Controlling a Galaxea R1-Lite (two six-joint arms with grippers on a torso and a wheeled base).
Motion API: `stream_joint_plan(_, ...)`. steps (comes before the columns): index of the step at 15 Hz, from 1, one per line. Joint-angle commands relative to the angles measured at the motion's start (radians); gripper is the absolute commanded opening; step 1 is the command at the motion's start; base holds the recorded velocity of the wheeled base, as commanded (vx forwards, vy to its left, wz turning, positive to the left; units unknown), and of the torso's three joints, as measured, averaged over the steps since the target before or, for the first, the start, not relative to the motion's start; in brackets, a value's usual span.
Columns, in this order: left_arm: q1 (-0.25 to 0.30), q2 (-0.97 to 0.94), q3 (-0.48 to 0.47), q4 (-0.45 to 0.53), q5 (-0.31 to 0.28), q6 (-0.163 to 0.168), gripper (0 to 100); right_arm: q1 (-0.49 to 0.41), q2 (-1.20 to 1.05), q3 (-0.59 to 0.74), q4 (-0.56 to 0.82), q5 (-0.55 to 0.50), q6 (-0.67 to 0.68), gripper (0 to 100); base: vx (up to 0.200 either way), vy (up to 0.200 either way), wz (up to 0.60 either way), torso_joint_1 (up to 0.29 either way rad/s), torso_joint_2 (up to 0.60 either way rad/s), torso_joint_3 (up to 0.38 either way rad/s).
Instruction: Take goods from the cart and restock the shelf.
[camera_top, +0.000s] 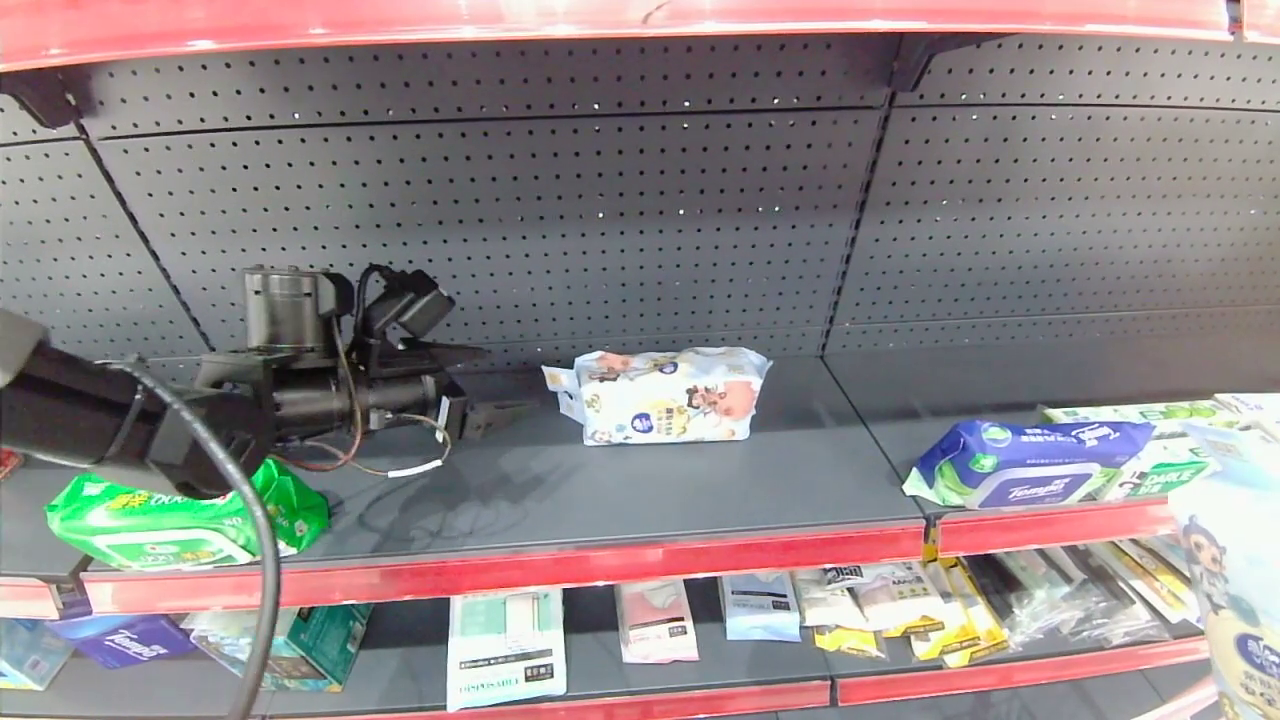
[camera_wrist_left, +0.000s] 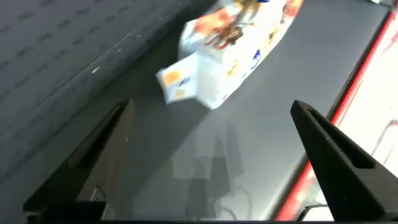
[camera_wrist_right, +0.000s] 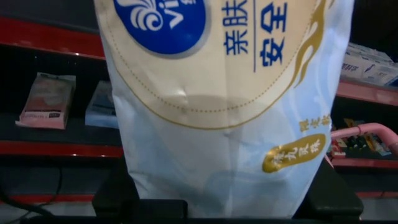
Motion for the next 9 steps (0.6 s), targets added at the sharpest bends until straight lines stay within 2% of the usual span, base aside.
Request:
stream_joint_plan(1, -0.019, 0.121, -0.090, 0.007, -0.042, 0.033, 100, 0.000, 0.004, 0.000, 0.000, 0.000, -0.001, 0, 0.000, 0.000, 0.00, 0.000, 0.00, 0.000)
stream_joint_plan(2, -0.018, 0.153, -0.128, 0.013, -0.062, 0.040, 100, 0.000, 0.004, 0.000, 0.000, -0.001, -0.001, 0, 0.000, 0.000, 0.00, 0.000, 0.00, 0.000)
stream_joint_plan(5, -0.018, 0.224, -0.220, 0.013, -0.070, 0.071, 100, 0.000, 0.004, -0.001, 0.000, -0.003, -0.021, 0, 0.000, 0.000, 0.00, 0.000, 0.00, 0.000)
stream_joint_plan(9, -0.019, 0.276, -0.300, 0.015, -0.099, 0.073, 100, 0.000, 0.004, -0.001, 0.000, -0.003, -0.027, 0, 0.000, 0.000, 0.00, 0.000, 0.00, 0.000)
